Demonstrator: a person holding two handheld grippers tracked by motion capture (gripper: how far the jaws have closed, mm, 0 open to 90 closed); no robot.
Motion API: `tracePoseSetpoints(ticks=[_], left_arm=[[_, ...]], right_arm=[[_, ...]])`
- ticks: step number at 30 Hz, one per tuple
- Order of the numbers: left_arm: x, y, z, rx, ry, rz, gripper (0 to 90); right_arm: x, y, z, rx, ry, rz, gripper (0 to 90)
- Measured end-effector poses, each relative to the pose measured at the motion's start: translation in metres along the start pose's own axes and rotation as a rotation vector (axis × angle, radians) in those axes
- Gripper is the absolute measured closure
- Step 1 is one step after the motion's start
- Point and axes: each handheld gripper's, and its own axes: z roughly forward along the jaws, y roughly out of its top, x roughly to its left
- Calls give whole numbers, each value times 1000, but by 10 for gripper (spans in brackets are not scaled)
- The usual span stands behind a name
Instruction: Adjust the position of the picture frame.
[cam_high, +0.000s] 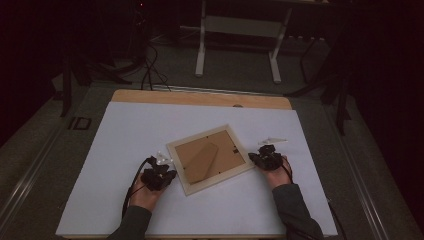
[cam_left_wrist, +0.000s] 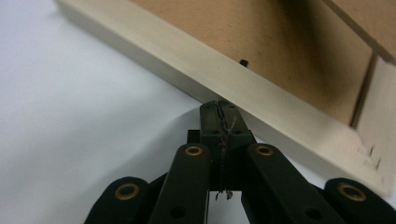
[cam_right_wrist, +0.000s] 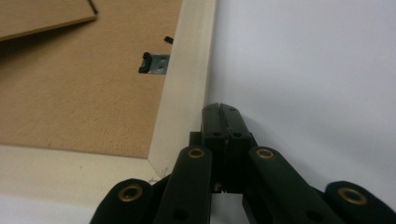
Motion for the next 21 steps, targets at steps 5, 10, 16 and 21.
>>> tracePoseSetpoints(ticks=[5,10,16,21], left_arm=[[4,1,2,-15,1,-11,900],[2,-2,1,-23,-4,-6,900],[-9,-11,-8,2,-25,21,900],[-12,-12,-9,11,-16,25,900]], right_arm=[[0,-9,-5,-20,25,27,900],[2,-14,-8,-31,20,21,900],[6,-19,-13,-29,32,15,900],[9,-21,-14,-24,28,26,900]])
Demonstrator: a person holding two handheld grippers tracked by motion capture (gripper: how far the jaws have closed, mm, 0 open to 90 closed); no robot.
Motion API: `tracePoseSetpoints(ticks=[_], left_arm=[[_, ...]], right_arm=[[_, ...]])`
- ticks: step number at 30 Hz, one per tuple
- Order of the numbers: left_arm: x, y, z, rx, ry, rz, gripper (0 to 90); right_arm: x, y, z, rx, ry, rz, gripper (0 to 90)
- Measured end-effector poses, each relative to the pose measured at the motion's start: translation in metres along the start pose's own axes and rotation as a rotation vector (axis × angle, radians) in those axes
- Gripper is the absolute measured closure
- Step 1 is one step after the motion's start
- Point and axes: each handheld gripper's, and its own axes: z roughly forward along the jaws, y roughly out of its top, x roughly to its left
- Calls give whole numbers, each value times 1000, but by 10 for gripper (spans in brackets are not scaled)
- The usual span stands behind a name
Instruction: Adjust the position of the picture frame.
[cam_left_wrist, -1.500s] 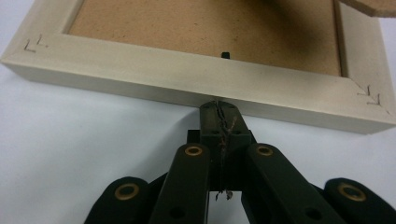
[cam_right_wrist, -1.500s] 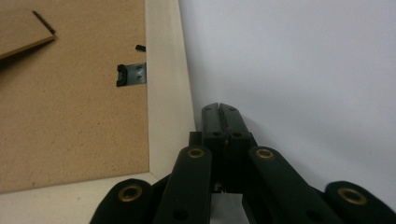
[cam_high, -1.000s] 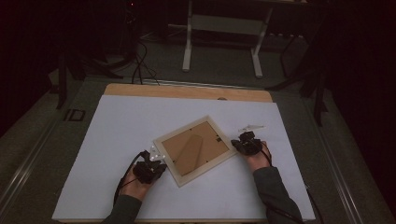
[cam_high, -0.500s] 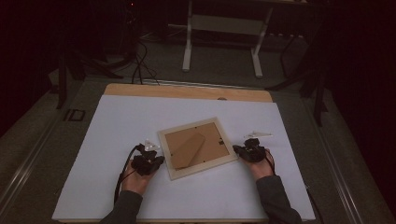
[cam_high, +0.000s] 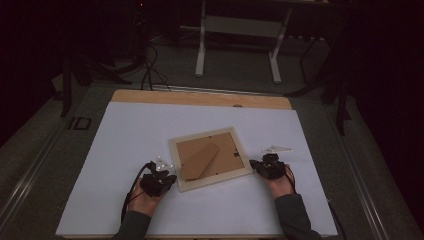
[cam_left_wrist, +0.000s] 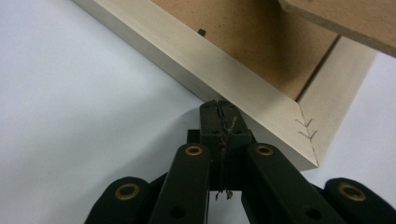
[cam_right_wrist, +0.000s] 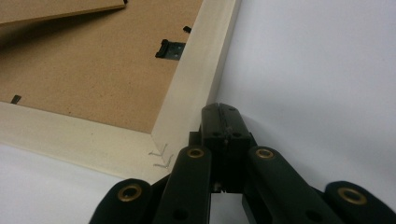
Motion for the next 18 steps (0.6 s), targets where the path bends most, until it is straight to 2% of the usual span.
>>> tracePoseSetpoints(ticks=[4,11,15,18], left_arm=[[3,1,2,-15,10,-7,900],[15,4,7,-49,4,-70,900],[22,6,11,-77,6,-96,900],[25,6,11,-79,-10,-104,900]], right_arm=[[0,-2,-2,5,8,12,900],[6,-6,-7,18,6,17,900],[9,-8,-9,23,10,17,900],[11,-9,-10,23,10,17,900]])
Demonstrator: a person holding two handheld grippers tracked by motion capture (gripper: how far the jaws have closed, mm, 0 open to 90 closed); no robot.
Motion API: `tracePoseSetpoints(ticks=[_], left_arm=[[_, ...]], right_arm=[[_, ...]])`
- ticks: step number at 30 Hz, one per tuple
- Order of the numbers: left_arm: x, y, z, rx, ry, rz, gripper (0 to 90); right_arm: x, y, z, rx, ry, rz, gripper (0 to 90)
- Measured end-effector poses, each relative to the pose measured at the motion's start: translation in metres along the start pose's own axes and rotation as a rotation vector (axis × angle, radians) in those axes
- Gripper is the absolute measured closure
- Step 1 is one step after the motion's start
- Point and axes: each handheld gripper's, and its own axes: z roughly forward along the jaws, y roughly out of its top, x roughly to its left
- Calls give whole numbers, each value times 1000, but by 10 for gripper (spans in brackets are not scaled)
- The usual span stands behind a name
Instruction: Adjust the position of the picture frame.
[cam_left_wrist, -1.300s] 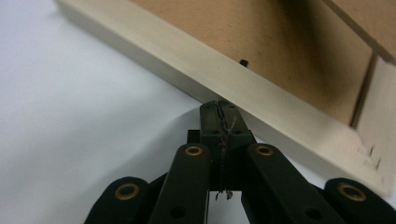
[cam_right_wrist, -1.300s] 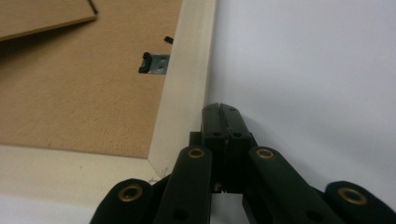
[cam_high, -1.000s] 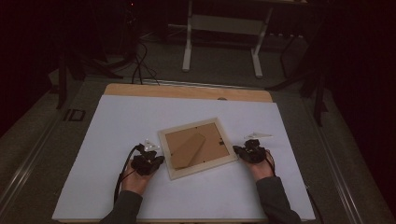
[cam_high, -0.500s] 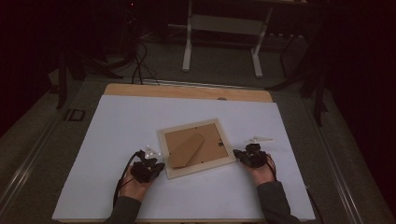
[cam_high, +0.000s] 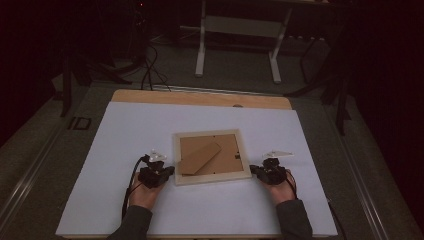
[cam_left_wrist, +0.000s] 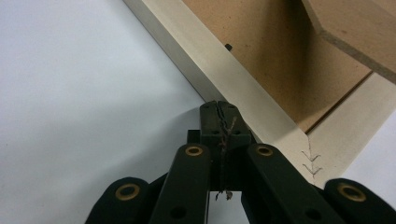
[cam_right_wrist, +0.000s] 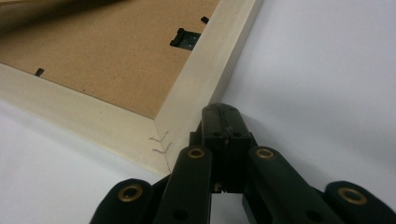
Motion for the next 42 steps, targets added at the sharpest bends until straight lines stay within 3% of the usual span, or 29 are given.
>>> tracePoseSetpoints(ticks=[11,14,19,30,42], left_arm=[[-1,-2,-8,35,32,8,900],[-4,-3,-11,57,48,33,900],[-12,-3,-14,94,105,117,900],[-5,-1,-12,87,62,78,900],[-1,2,-9,78,58,55,900]], right_arm=[[8,-2,0,6,18,-9,900],[10,-2,0,9,20,-13,900],[13,-2,1,12,17,-14,900],[15,-4,-2,15,18,4,900],[14,-5,-2,10,26,21,900]])
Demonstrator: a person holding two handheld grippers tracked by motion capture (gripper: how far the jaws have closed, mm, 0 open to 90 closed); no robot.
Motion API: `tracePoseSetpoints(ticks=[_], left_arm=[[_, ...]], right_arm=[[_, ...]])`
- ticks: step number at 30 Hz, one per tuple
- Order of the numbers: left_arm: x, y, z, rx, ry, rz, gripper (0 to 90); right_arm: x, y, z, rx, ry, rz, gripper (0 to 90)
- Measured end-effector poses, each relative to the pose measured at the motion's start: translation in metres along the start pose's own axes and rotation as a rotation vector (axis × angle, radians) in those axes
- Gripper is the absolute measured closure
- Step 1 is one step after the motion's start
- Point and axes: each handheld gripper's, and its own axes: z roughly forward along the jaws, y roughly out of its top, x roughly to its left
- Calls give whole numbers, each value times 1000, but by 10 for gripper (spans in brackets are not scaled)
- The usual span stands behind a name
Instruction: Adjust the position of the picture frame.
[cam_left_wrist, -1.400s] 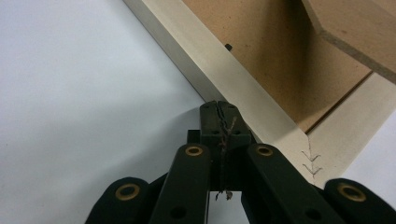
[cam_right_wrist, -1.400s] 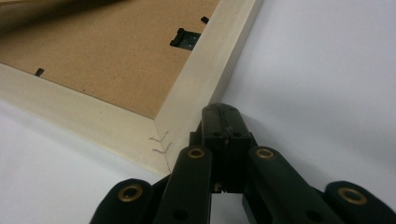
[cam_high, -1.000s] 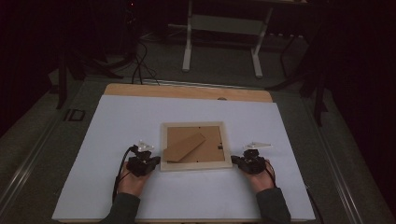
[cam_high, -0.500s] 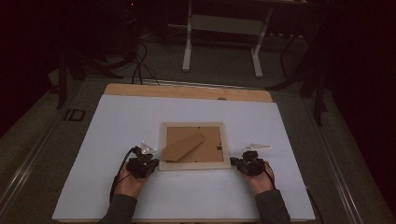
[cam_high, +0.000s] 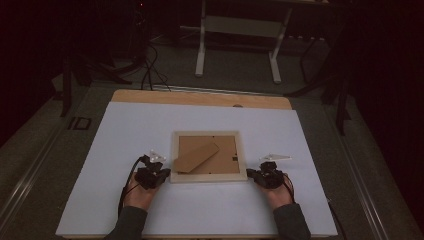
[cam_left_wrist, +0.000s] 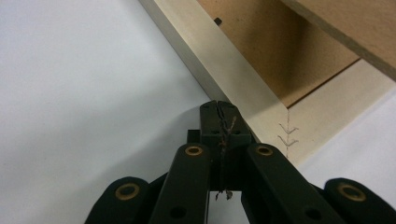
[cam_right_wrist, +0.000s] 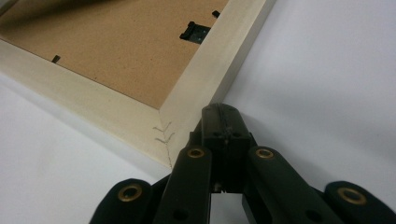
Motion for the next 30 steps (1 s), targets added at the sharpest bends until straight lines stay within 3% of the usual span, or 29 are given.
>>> tracePoseSetpoints(ticks=[23,30], left_arm=[[4,5,4,-9,12,-33,900],[2,9,-1,-31,52,-31,855]], right_arm=[[3,-4,0,-20,-3,11,900],[0,1,2,-21,0,13,886]])
